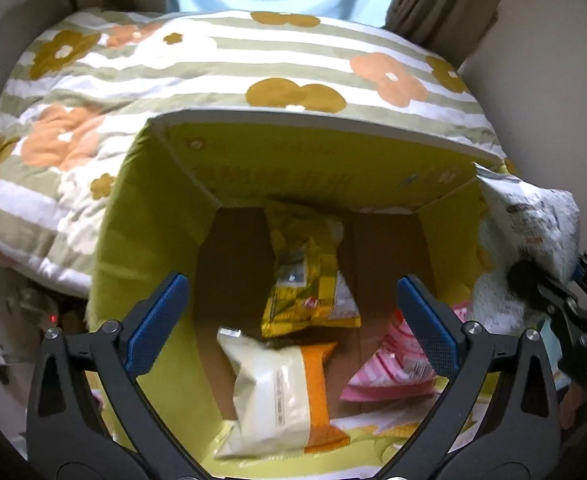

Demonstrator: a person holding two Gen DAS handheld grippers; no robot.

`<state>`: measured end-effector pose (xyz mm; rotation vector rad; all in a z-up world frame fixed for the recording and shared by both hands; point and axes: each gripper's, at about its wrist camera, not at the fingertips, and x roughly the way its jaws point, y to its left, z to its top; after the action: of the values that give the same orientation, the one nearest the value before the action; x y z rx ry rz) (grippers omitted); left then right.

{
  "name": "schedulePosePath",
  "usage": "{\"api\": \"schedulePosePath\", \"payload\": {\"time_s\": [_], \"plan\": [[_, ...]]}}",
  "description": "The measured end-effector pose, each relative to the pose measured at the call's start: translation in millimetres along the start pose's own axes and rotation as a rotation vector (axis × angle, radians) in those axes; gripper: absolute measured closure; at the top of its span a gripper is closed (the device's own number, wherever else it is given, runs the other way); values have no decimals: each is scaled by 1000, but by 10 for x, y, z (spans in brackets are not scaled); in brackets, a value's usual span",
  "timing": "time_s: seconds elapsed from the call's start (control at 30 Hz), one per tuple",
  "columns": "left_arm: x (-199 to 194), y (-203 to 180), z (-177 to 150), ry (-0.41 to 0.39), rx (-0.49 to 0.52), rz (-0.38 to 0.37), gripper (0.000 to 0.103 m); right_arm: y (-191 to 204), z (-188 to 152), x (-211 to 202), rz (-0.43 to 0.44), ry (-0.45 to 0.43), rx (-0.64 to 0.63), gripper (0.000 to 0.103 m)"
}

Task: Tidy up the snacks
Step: 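Carry both bags over the box and open both tools to drop them, then move both tools back toward the waffle and candy packets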

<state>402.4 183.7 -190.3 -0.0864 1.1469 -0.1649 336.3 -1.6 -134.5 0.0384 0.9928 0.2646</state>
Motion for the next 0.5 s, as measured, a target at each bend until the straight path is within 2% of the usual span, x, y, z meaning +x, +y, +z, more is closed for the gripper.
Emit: {"api": "schedulePosePath", "payload": {"time_s": [0.37, 0.47, 0.5], "plan": [[-314, 3, -294, -57, -48, 37, 1, 32, 92, 88, 45, 40, -1, 53], [-349, 64, -340, -59, -65, 39, 0, 44, 142, 172, 62, 49, -1, 51], [-369, 78, -350, -62, -68, 42, 1, 51, 157, 233, 71, 66, -8, 47]]}}
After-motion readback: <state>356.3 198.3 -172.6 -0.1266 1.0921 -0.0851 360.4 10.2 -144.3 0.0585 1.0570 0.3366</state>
